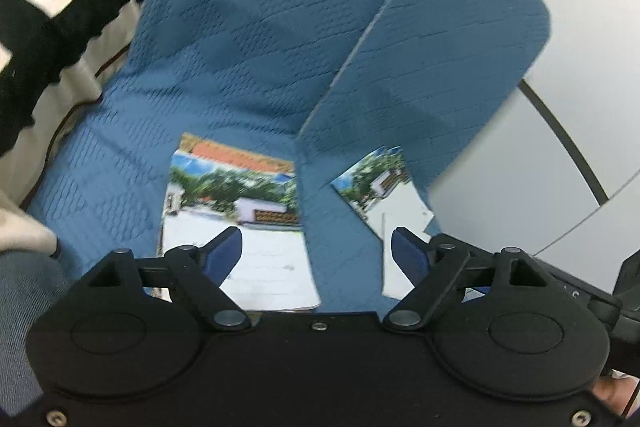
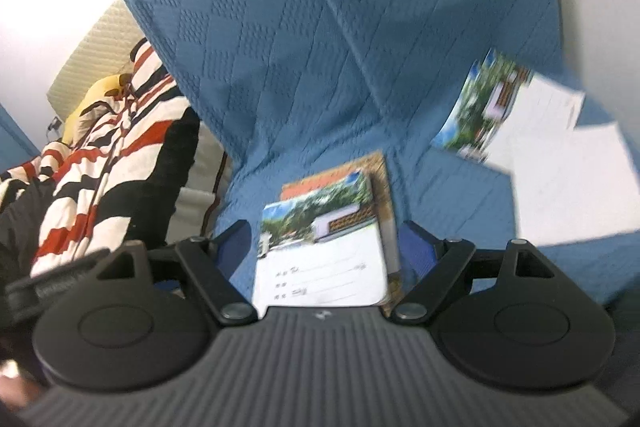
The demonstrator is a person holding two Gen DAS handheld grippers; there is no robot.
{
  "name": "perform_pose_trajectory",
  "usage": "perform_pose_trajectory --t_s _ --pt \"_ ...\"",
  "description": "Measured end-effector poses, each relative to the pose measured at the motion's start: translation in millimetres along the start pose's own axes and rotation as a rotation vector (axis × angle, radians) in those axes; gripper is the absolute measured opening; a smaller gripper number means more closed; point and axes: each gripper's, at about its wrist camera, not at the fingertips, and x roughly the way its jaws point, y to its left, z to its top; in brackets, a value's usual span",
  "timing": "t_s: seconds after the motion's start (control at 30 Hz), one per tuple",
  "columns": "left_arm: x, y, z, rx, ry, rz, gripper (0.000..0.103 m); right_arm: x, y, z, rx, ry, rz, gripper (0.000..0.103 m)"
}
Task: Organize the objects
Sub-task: 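Raise both tools and move them over the remaining white brochure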
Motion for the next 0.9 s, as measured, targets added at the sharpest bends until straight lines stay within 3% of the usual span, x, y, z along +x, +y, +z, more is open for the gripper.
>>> perform_pose_trajectory --t_s 0.33,0.9 --pt "-9.3 -51.7 -17.7 0.057 0.019 -0.061 0.100 -52.7 -32.6 -0.7 0.021 -0.057 -0.117 0.088" --pt "19.9 -118.2 -57.9 0.119 0.097 -0.100 0.100 -97.6 -92.9 -31.7 0.082 -0.048 -0.245 0.088"
